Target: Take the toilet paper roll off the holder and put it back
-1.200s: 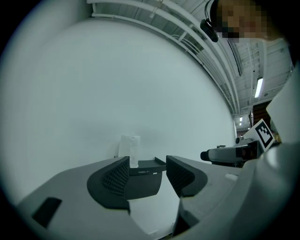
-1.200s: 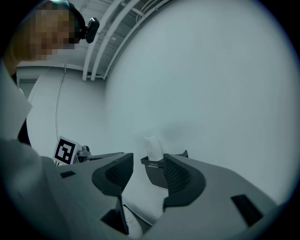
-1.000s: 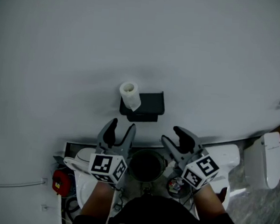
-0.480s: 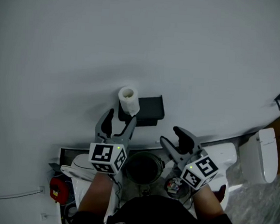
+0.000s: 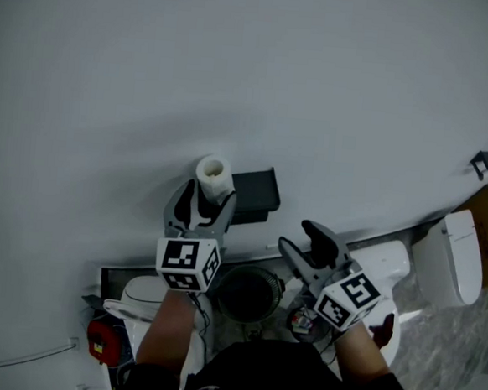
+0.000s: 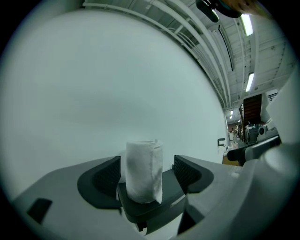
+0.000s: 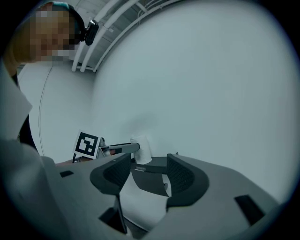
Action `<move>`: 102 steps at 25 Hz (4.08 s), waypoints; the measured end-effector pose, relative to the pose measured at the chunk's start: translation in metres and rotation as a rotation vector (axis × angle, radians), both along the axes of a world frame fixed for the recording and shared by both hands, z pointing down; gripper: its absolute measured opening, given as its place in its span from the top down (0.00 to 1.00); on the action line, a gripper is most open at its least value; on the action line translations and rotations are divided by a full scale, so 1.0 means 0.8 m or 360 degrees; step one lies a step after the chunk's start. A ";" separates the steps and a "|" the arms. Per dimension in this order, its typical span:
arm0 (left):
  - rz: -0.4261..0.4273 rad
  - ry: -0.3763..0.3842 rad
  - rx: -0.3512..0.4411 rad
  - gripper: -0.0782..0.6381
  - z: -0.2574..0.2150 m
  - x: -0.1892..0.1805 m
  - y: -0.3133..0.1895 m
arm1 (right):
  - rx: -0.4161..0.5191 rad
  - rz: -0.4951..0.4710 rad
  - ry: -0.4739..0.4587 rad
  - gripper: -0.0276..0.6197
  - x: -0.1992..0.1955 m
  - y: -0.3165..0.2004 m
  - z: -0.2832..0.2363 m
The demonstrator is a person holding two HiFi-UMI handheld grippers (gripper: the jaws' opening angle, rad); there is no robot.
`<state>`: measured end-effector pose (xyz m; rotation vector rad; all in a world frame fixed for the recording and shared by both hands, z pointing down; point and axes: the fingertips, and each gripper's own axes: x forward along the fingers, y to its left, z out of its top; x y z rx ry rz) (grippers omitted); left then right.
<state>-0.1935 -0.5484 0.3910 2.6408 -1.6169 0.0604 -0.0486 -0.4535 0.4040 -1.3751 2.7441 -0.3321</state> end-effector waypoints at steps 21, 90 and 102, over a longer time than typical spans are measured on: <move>-0.0013 -0.0078 0.0021 0.42 0.008 0.016 -0.042 | -0.0058 0.0153 -0.0006 0.61 0.035 -0.010 0.018; -0.0433 -0.0072 0.0044 0.46 -0.039 0.115 0.381 | 0.0004 -0.0372 -0.0159 0.63 0.154 0.288 -0.026; -0.0575 -0.0075 -0.0008 0.46 -0.033 0.053 0.514 | -0.0015 -0.0619 -0.0227 0.65 0.064 0.372 -0.036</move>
